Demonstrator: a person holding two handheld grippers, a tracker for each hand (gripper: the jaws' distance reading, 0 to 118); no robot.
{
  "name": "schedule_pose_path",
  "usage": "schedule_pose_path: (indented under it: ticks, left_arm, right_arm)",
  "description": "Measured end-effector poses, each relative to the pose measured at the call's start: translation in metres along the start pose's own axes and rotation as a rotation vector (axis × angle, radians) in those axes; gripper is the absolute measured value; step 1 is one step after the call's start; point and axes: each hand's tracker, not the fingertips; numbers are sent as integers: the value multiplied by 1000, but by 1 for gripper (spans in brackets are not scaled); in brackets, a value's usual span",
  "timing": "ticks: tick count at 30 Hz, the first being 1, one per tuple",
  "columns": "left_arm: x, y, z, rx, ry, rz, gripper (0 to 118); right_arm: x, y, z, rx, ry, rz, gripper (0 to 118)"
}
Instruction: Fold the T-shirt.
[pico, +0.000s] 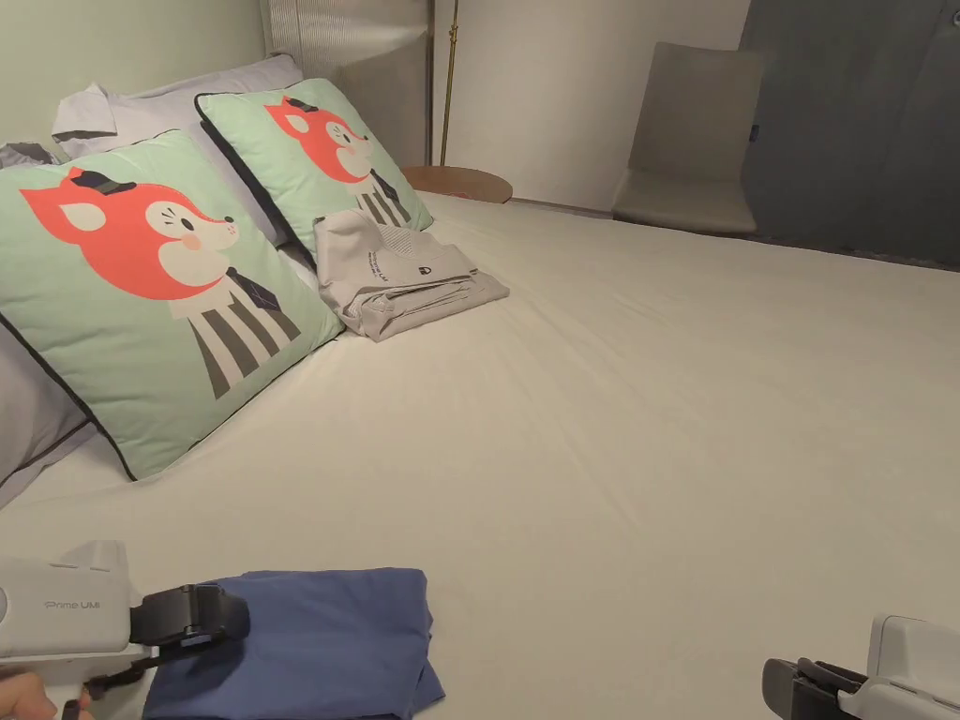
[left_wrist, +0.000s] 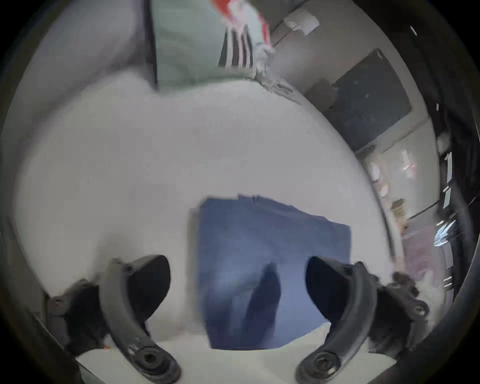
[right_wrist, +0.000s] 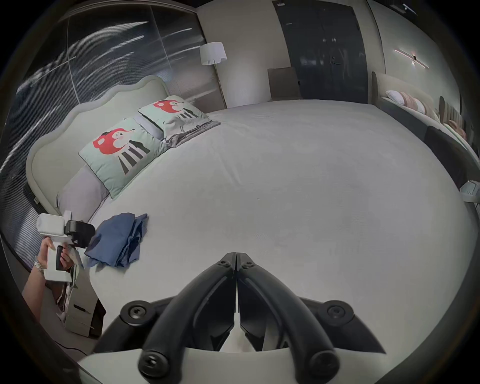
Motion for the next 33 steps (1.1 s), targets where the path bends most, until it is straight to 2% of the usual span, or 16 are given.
schedule_pose_path:
  ticks: [3, 5, 7, 9, 11, 12, 14, 18, 25, 27, 33]
  left_arm:
    - [26, -4, 33, 123, 103, -115, 108]
    - [50, -10, 56, 174, 81, -143, 107]
    - [74, -17, 72, 187, 7, -158, 99]
    - [103, -28, 76, 169, -38, -142, 58]
    - [134, -42, 65, 136, -41, -151, 7]
    - [149, -50, 58, 113, -36, -186, 3]
    - [184, -68, 41, 112, -42, -270, 1]
    - [241, -88, 28, 220, -92, -309, 1]
    - [334, -103, 64, 695, -68, -488, 1]
    - [352, -101, 79, 790, -76, -503, 1]
    - [377, -94, 110, 983, -93, -529, 1]
  right_arm:
    - [11, 1, 11, 21, -17, 6, 0]
    - [18, 2, 20, 39, -38, 10, 0]
    - [25, 2, 28, 54, -56, 11, 0]
    - [33, 3, 37, 69, -70, 2, 0]
    - [41, 2, 48, 85, -93, -5, 0]
    - [44, 2, 52, 93, -107, -1, 0]
    - [51, 3, 63, 114, -143, 12, 0]
    - [63, 9, 90, 206, -205, 35, 0]
    - [75, 39, 142, 505, -335, 132, 0]
    - [73, 51, 156, 603, -382, 172, 0]
    - [64, 75, 194, 865, -449, 222, 0]
